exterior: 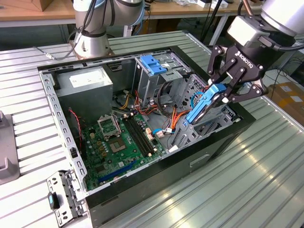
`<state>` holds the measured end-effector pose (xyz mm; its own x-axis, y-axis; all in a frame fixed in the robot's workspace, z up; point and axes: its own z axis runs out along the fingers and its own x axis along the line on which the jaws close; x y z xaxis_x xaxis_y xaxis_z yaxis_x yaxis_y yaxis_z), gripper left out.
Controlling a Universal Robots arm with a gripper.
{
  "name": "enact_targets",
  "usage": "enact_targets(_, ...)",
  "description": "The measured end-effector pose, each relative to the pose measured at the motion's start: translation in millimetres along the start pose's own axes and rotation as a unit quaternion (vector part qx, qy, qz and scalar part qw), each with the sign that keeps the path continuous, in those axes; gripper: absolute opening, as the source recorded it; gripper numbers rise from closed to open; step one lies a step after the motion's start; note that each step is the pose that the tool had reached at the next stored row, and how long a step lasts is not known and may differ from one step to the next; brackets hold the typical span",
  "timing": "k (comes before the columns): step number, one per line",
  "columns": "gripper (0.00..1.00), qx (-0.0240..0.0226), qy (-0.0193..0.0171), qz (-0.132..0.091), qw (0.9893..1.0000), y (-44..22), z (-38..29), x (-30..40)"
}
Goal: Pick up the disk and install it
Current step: 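Insert the disk into the insertion slot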
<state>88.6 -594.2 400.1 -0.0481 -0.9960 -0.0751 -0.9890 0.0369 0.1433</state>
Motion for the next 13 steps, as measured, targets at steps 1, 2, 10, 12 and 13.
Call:
enact_targets(1,0.37,0.0000,0.0000,0.000,1.0000,-0.1,0.7,0.1)
enact_targets(2,0.37,0.0000,0.0000,0.000,1.0000,-0.2,1.4,0.1)
enact_targets(10,0.37,0.0000,0.0000,0.000,1.0000,-0.5,3.6,0.3)
enact_targets(12,0.37,0.0001,-0.0005,0.000,1.0000,-0.7,4.1,0.4)
enact_targets(13,0.44,0.0000,-0.0004,0.000,1.0000,-0.6,4.0,0.4)
